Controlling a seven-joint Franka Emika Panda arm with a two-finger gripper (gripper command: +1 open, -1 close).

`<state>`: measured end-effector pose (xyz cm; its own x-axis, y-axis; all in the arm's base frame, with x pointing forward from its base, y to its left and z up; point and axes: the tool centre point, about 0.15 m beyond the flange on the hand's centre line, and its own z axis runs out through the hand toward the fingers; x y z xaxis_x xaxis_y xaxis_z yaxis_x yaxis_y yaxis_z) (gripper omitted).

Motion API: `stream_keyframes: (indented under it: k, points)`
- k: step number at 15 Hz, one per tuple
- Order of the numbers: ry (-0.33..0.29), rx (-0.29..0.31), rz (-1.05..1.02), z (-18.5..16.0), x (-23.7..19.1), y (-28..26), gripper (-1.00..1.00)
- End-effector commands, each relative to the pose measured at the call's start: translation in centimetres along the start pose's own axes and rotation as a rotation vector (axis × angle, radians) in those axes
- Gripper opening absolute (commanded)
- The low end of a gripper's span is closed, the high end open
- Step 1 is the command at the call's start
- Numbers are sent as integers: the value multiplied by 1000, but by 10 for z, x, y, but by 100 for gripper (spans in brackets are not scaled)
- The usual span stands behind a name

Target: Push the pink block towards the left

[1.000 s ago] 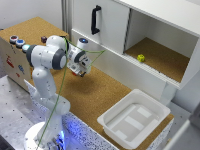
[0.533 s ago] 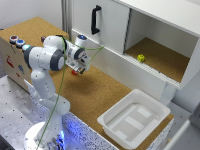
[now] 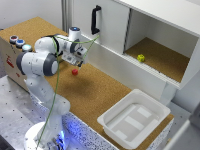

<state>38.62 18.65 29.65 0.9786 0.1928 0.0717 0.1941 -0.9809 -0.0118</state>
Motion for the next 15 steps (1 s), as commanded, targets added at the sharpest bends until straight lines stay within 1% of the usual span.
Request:
stream_keyframes:
  k: [1,3,4,5,6,10,12,13,15]
  points:
    - [-45,-61,-4,-6,7,-2,100]
    - [-45,-61,-4,-6,7,-2,100]
    - [-1,17,-96,4,2,0,100]
    - [-7,29,-199,6,2,-2,100]
    - [-10,58,-302,4,1,-7,100]
    - [-2,104,-593,-3,5,-12,100]
    - [-18,120,-764,-4,13,-19,100]
    - [-32,111,-860,-3,18,-25,100]
    - [-54,113,-1040,0,24,-42,100]
